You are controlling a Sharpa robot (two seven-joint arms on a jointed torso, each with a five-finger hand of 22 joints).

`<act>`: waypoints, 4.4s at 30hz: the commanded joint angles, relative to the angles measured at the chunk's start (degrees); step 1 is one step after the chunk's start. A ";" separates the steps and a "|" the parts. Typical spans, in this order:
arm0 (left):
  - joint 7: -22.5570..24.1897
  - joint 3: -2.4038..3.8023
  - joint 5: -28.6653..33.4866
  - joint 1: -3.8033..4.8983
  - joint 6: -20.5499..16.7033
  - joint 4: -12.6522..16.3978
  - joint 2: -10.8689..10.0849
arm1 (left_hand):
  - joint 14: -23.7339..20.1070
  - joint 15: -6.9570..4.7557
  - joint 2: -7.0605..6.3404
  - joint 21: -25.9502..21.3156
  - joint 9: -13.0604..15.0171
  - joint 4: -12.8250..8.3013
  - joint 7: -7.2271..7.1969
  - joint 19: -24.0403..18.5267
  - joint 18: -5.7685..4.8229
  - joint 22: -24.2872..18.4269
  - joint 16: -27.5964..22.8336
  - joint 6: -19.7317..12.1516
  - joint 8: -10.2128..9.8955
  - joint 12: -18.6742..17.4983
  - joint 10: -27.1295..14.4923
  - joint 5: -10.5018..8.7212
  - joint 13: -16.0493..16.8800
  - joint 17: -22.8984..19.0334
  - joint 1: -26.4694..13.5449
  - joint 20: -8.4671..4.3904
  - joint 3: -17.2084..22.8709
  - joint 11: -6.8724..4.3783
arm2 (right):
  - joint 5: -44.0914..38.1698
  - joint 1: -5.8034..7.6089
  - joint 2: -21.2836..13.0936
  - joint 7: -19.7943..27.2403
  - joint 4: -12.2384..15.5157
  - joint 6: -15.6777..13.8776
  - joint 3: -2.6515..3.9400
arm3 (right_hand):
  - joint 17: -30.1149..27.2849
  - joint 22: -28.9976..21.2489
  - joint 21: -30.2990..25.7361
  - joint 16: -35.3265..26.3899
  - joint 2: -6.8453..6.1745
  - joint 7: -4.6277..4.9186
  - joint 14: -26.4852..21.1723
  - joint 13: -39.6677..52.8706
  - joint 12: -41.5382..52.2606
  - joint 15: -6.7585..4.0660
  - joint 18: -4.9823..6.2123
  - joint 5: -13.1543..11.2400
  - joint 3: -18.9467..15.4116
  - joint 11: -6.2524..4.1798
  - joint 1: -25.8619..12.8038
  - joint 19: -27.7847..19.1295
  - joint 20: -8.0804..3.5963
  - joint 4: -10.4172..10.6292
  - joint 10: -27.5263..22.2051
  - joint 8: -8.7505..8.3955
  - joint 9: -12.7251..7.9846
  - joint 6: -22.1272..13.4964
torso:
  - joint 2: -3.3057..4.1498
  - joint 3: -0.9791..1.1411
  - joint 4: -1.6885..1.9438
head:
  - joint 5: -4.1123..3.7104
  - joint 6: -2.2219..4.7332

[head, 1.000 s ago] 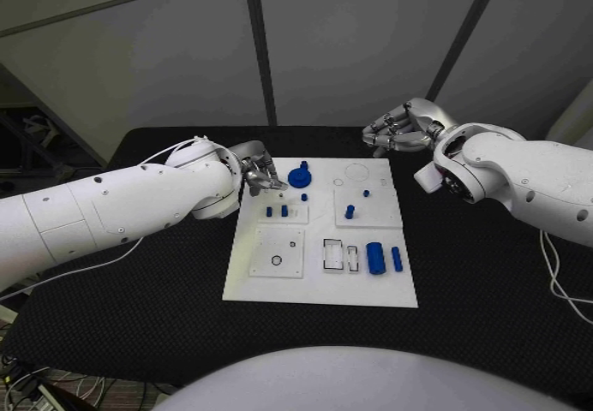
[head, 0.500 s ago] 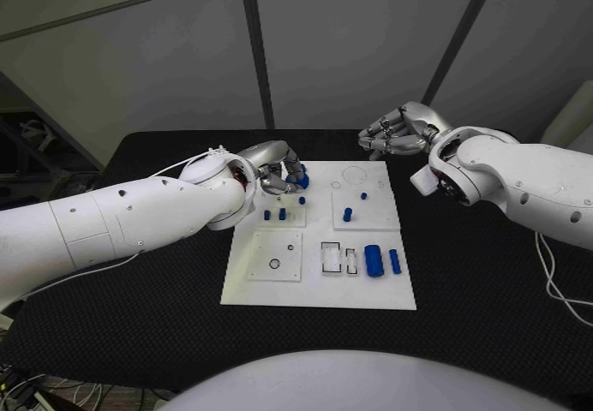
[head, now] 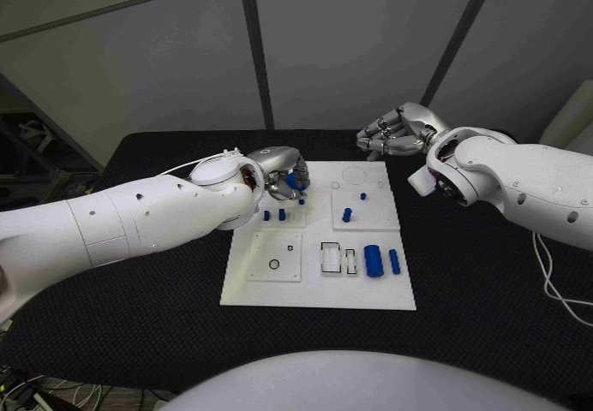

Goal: Assemble the parts on the task board

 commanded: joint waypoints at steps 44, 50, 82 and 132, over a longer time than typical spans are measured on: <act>-0.75 -0.13 -4.37 -0.07 10.66 -8.31 5.86 | 0.51 0.10 0.94 3.55 -0.73 -1.02 0.13 1.55 -6.69 8.71 0.04 2.00 -1.73 -2.49 2.98 -0.14 -1.75 -2.33 1.12 -0.01 2.65 0.07 | -0.04 0.10 0.71 0.47 0.00 0.42 0.02 | -0.04 -0.16 -0.31 -0.28 0.31 0.12 -0.38 0.09 -0.11 0.26 0.66 0.39 -0.09 0.06 -0.11 0.13 0.30 -0.17 -0.50 -0.16 -0.03 -0.48 | -0.05 -0.02 0.04 | -0.24 -0.67; -0.50 -0.13 -4.37 -0.12 10.78 -8.87 6.27 | 0.55 0.06 1.13 3.72 -0.83 -1.24 0.25 1.57 -6.71 8.80 0.24 2.23 -2.01 -2.84 3.74 -0.15 -1.94 -2.36 1.17 -0.03 3.37 0.00 | -0.04 0.11 0.77 0.48 -0.01 0.44 0.02 | -0.04 -0.16 -0.31 -0.28 0.31 0.12 -0.38 0.09 -0.11 0.26 0.66 0.39 -0.09 0.06 -0.11 0.13 0.30 -0.17 -0.50 -0.16 -0.03 -0.48 | -0.08 0.01 0.08 | -0.24 -0.70; 1.76 -0.12 -3.94 -0.58 6.03 -9.01 5.63 | 0.58 -0.66 2.36 6.03 -0.99 -6.22 0.75 1.92 -7.02 9.31 1.15 7.33 -3.37 -7.98 11.72 -0.67 -2.79 -3.48 2.55 -0.82 10.58 -0.79 | -0.04 0.10 0.82 0.63 -0.05 0.50 0.02 | -0.04 -0.16 -0.31 -0.28 0.31 0.12 -0.38 0.09 -0.11 0.26 0.66 0.39 -0.09 0.06 -0.11 0.13 0.30 -0.17 -0.50 -0.16 -0.03 -0.48 | -0.14 -0.06 0.13 | -0.29 -0.37; -0.77 3.11 -0.89 -1.40 9.47 -2.35 -3.80 | 0.32 -0.30 1.42 5.97 -1.29 -6.86 1.01 1.67 -6.99 9.18 1.07 7.97 -4.85 -11.38 12.84 -0.82 -2.95 -4.69 -0.29 -0.52 11.02 -0.39 | -0.04 0.04 0.40 0.63 -0.14 0.56 0.02 | -0.05 -0.20 -0.38 -0.27 0.40 0.12 -0.39 0.11 -0.09 0.26 0.66 0.44 -0.03 0.06 -0.07 0.17 0.30 -0.20 -0.51 -0.14 -0.02 -0.48 | -0.06 0.03 0.04 | 0.00 -0.03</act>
